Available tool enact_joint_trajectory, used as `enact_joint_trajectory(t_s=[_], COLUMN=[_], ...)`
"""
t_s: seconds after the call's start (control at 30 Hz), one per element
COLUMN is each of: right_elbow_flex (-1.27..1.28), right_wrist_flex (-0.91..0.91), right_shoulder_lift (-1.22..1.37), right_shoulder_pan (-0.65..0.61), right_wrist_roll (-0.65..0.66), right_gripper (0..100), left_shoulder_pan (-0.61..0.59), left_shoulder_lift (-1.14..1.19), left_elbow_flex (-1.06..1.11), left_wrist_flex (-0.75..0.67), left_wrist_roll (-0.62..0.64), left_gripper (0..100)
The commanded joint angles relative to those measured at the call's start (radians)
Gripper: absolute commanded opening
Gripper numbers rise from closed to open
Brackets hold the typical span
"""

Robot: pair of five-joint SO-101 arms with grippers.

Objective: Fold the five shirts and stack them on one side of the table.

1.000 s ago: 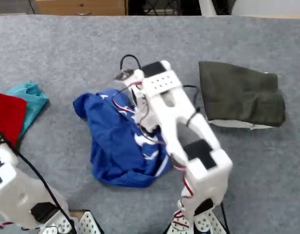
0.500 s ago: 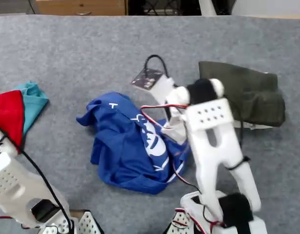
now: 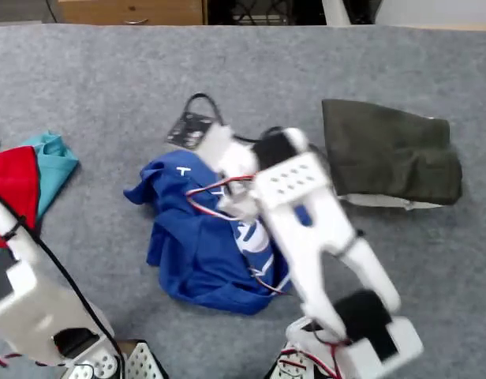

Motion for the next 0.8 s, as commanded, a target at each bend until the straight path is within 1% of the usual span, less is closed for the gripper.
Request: enact_joint_trajectory(t_s=[0.0, 0.1, 0.2, 0.27, 0.33, 0.37, 0.4, 0.43, 0.47, 0.53, 0.57, 0.63, 0.7, 0.77], right_elbow_flex=[-0.061, -0.156, -0.274, -0.363, -0.470, -0.530, -0.590, -0.651, -0.713, -0.854, -0.923, -1.067, -1.208, -1.349], right_wrist_flex=[-0.123, -0.158, -0.118, -0.060, 0.005, 0.035, 0.071, 0.114, 0.155, 0.226, 0.255, 0.313, 0.342, 0.341], right_shoulder_lift=[0.151, 0.309, 0.464, 0.549, 0.613, 0.638, 0.654, 0.665, 0.673, 0.682, 0.682, 0.680, 0.679, 0.677], right_shoulder_pan=[-0.064, -0.072, -0.069, -0.060, -0.052, -0.044, -0.037, -0.028, -0.018, 0.002, 0.014, 0.037, 0.060, 0.095], right_wrist_roll=[-0.058, -0.061, -0.089, -0.112, -0.127, -0.140, -0.153, -0.167, -0.175, -0.180, -0.183, -0.233, -0.292, -0.371], right_gripper=[30.9, 33.7, 30.2, 23.0, 10.5, 2.8, 1.1, 4.1, 4.1, 1.1, 1.5, 1.4, 1.4, 1.4], left_shoulder_pan=[0.019, 0.010, -0.044, -0.074, -0.090, -0.096, -0.096, -0.097, -0.097, -0.097, -0.097, -0.088, -0.045, 0.033], left_shoulder_lift=[-0.242, -0.420, -0.577, -0.657, -0.706, -0.721, -0.730, -0.735, -0.735, -0.736, -0.736, -0.738, -0.744, -0.744], left_elbow_flex=[0.390, 0.677, 0.941, 1.079, 1.179, 1.211, 1.236, 1.256, 1.267, 1.279, 1.282, 1.274, 1.265, 1.260], left_wrist_flex=[-0.023, -0.166, -0.311, -0.370, -0.397, -0.399, -0.397, -0.397, -0.396, -0.396, -0.394, -0.350, -0.292, -0.232], left_wrist_roll=[-0.061, -0.115, -0.172, -0.195, -0.232, -0.255, -0.273, -0.288, -0.299, -0.305, -0.305, -0.305, -0.305, -0.305], left_gripper=[21, 21, 21, 22, 22, 22, 21, 21, 21, 21, 21, 21, 21, 21])
